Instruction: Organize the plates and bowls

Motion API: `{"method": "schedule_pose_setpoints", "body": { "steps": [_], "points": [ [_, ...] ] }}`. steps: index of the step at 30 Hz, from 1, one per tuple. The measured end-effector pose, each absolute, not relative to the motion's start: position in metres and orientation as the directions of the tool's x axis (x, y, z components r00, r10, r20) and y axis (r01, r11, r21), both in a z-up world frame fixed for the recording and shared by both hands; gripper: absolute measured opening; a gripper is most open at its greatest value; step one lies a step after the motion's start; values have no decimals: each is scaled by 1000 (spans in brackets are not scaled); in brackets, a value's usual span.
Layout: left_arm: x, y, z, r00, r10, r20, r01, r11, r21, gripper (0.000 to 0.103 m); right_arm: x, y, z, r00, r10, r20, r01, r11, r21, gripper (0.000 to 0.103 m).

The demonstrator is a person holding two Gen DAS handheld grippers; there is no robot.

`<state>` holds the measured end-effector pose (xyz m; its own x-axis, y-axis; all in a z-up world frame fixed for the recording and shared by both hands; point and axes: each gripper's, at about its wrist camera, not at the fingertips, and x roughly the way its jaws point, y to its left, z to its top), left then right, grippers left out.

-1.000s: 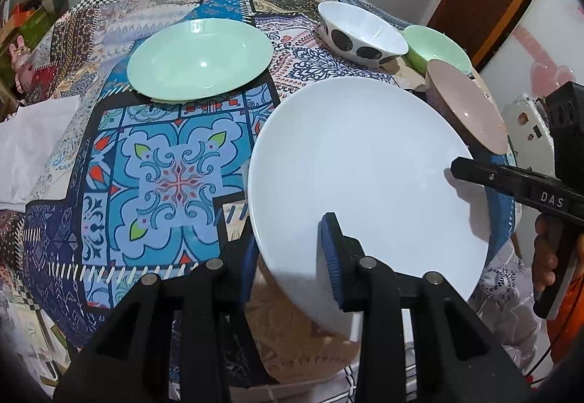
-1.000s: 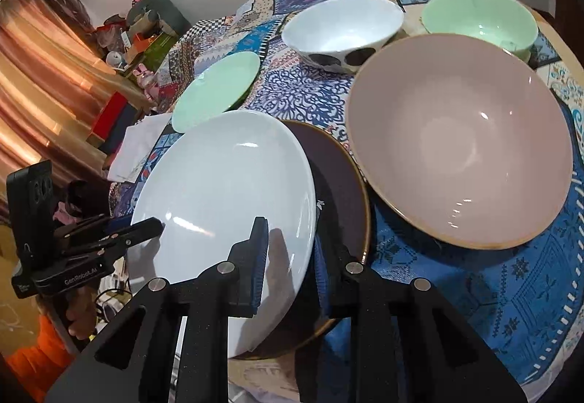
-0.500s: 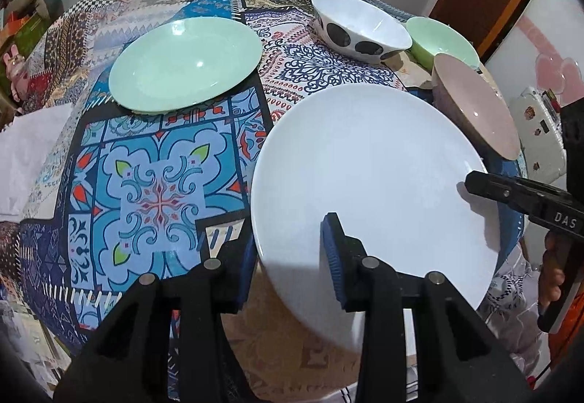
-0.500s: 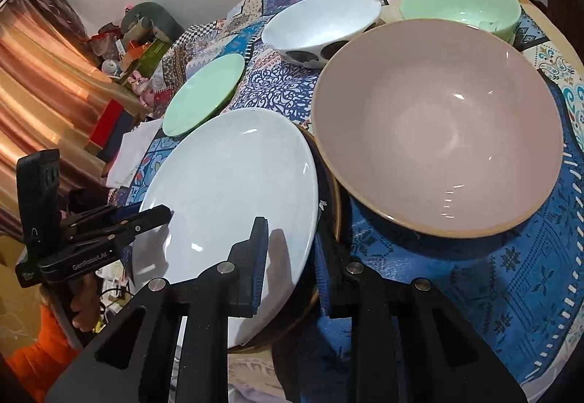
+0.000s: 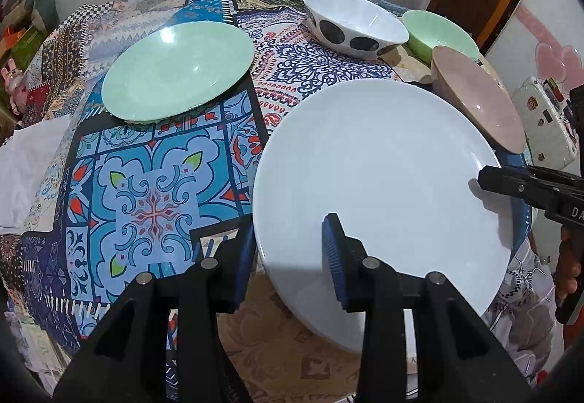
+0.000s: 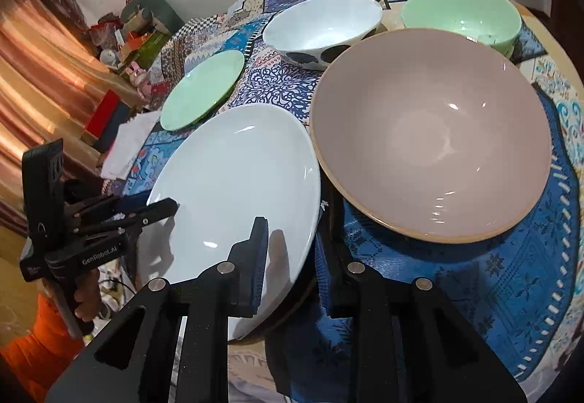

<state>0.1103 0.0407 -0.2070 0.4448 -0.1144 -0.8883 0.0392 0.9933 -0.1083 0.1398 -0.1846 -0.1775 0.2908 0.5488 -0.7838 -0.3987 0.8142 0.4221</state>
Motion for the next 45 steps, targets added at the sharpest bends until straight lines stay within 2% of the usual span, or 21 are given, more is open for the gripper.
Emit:
{"method": "schedule_pose_setpoints", "body": {
  "steps": [3, 7, 9, 15, 17, 23, 30, 33, 45],
  "points": [
    [111, 40, -207, 447, -112, -888, 41, 994, -104, 37, 141, -183, -177, 293, 536, -792, -406, 820, 404, 24],
    [108, 39, -206, 459, -117, -881, 50, 993, -106, 49, 141, -182, -175, 302, 513, -804, -406, 832, 378, 25],
    [106, 38, -203, 471, -114, -875, 60, 993, -98, 50, 139, -182, -173, 330, 472, -818, -407, 853, 327, 28],
    [98, 44, -191, 503, -124, -855, 62, 992, -107, 54, 134, -181, -161, 346, 485, -803, -440, 840, 317, 29],
    [94, 50, -184, 524, -117, -843, 50, 993, -107, 58, 132, -177, -155, 366, 479, -798, -454, 840, 296, 29],
    [82, 80, -157, 604, -35, -796, -22, 998, -61, 60, 134, -162, -133, 405, 515, -755, -497, 818, 291, 30],
    [86, 121, -134, 670, 43, -741, -113, 992, -46, 68, 149, -132, -109, 459, 539, -707, -539, 801, 260, 40],
    [93, 140, -127, 686, 62, -725, -142, 989, -51, 69, 160, -117, -102, 472, 542, -696, -554, 796, 244, 44],
    [149, 202, -151, 662, 86, -745, -202, 977, -67, 70, 215, -47, -118, 402, 539, -740, -578, 776, 251, 45]
  ]
}}
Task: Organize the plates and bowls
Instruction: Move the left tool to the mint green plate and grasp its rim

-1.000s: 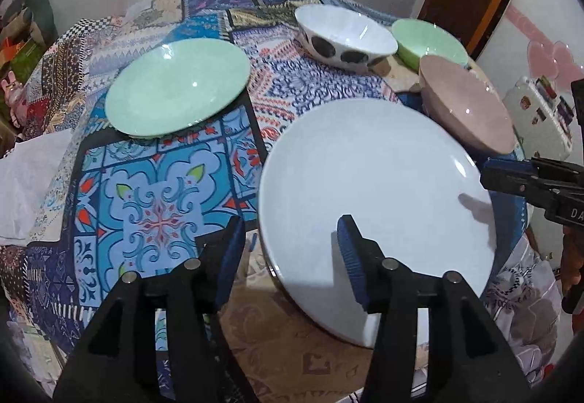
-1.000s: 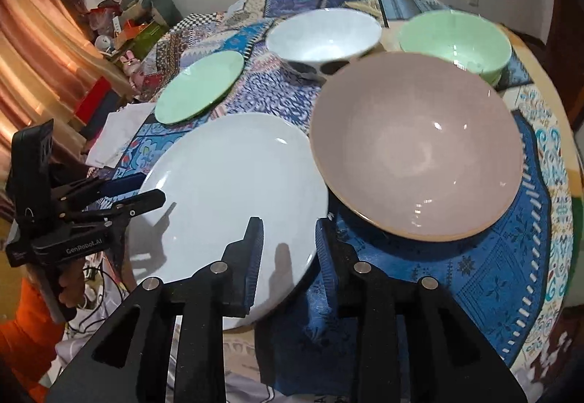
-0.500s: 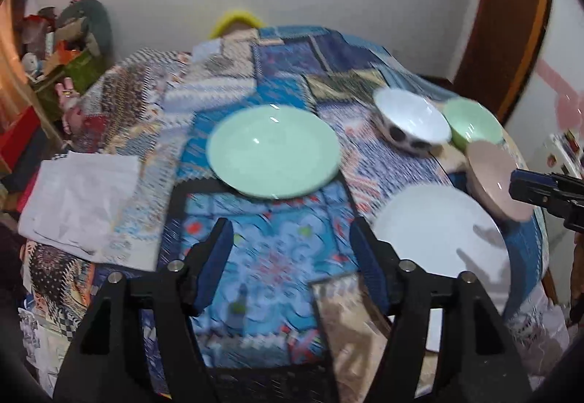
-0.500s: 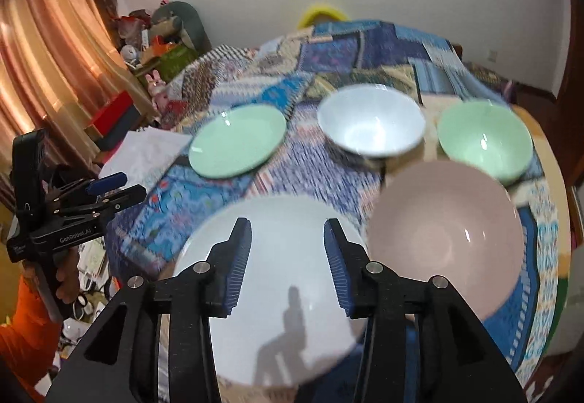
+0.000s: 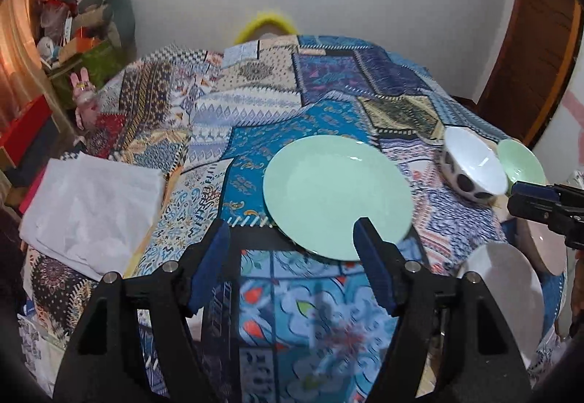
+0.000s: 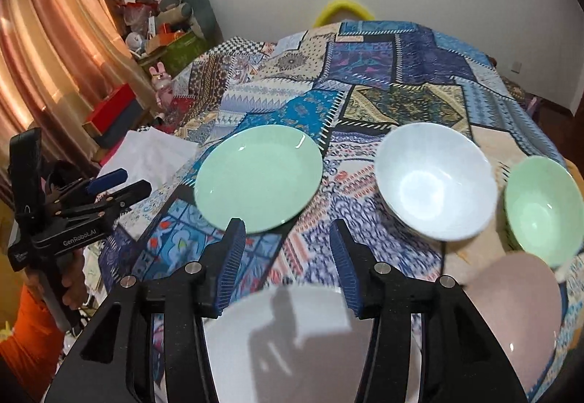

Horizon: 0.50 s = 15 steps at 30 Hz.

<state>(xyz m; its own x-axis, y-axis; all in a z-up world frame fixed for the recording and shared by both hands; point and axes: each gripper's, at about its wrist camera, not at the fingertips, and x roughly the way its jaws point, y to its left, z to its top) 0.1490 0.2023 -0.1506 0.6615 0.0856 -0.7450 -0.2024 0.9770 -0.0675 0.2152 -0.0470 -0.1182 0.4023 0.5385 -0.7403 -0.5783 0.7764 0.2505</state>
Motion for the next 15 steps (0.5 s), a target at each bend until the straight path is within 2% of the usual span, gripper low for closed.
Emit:
{"method": "schedule_pose_setpoints", "body": {
  "steps": [9, 15],
  "points": [
    [201, 240, -195, 587, 23, -809, -192, 975, -112, 69, 255, -12, -154, 329, 479, -814, -551, 797, 246, 45],
    [227, 256, -219, 541, -26, -841, -185, 971, -149, 41, 277, 3, -174, 296, 432, -852, -536, 813, 226, 45]
  ]
}}
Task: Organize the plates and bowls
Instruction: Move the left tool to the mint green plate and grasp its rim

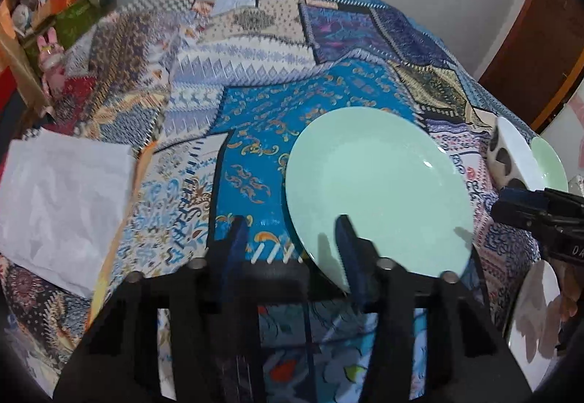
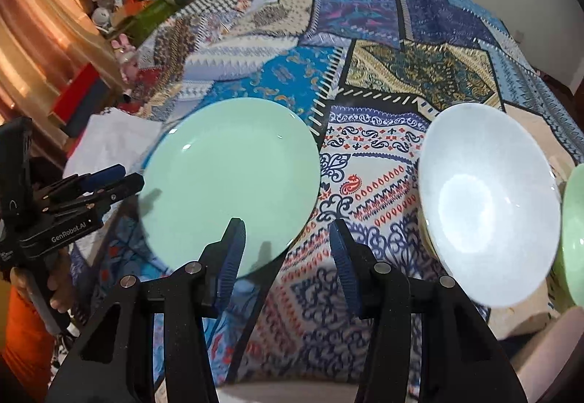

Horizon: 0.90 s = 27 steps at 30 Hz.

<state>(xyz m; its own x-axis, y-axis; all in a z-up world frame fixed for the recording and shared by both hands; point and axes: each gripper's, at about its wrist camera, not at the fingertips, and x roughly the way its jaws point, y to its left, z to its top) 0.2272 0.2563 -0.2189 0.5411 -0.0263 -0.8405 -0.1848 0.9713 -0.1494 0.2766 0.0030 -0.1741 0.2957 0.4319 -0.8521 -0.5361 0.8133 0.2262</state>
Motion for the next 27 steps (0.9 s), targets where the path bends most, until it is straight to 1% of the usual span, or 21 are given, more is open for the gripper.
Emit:
{"method": "schedule_pose_setpoints", "body": {
  "steps": [2, 4, 8, 13, 15, 19, 22, 24, 27],
  "points": [
    [235, 260, -226, 530, -37, -847, -182, 971, -157, 34, 281, 7, -179, 291, 418, -861, -533, 818, 217, 45],
    [241, 261, -229, 524, -34, -851, -175, 974, -146, 32, 284, 10, -183, 308, 397, -865, -532, 825, 189, 45],
    [252, 261, -234, 510, -77, -856, -146, 974, -174, 27, 293, 15, -190, 294, 378, -878, -538, 825, 175, 45],
    [262, 255, -238, 503, -76, -861, -107, 983, -149, 27, 298, 21, -195, 277, 368, -888, -544, 822, 171, 44],
    [264, 255, -239, 503, -79, -861, -98, 984, -147, 26, 299, 23, -196, 272, 366, -890, -549, 819, 169, 41],
    [268, 258, -240, 500, -97, -861, -96, 981, -166, 26, 304, 29, -201, 265, 355, -897, -565, 811, 154, 40],
    [270, 260, -241, 492, -113, -863, -85, 981, -177, 26, 309, 27, -204, 245, 366, -898, -557, 811, 179, 39],
    [269, 262, -242, 489, -128, -863, -83, 978, -191, 26, 311, 25, -205, 239, 367, -899, -556, 811, 183, 36],
    [268, 259, -242, 484, -137, -864, -70, 978, -194, 26, 309, 26, -207, 241, 366, -899, -564, 806, 177, 36]
  ]
}}
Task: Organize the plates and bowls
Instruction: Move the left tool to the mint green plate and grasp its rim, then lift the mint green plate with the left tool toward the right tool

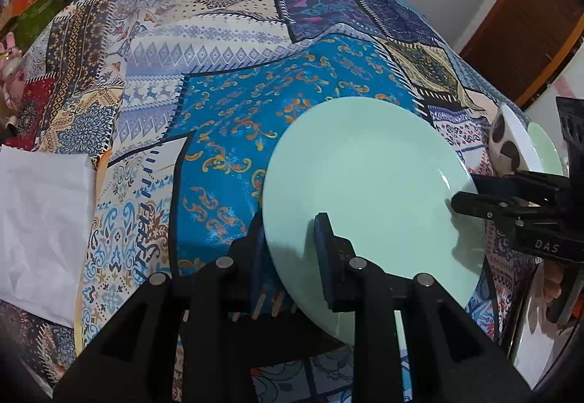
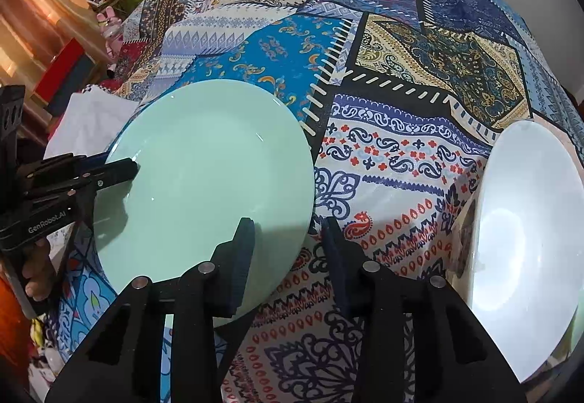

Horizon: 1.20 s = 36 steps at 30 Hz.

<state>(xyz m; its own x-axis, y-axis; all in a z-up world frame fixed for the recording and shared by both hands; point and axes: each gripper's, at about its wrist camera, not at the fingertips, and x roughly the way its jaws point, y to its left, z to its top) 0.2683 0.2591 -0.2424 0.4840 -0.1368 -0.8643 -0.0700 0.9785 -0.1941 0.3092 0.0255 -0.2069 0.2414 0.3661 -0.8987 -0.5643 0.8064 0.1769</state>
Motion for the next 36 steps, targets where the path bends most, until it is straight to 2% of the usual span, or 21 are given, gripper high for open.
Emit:
{"method": "schedule_pose_setpoints", "body": {
  "steps": [8, 13, 17, 29, 36],
  "points": [
    [262, 255, -239, 482, -130, -866, -77, 979, -190, 25, 302, 34, -206, 252, 356, -900, -589, 794, 150, 35],
    [251, 257, -236, 489, -143, -860, -87, 974, -211, 25, 304, 24, -204, 205, 415, -887, -555, 795, 243, 29],
    [241, 259, -234, 492, -139, -859, -106, 970, -218, 25, 295, 22, -203, 203, 423, -883, -574, 782, 243, 20],
    [201, 245, -217, 525, -104, -845, -114, 975, -191, 25, 275, 13, -192, 184, 479, -858, -559, 769, 309, 20],
    [184, 243, -201, 551, -108, -828, -128, 969, -211, 25, 257, 9, -173, 212, 492, -844, -586, 755, 293, 20]
  ]
}}
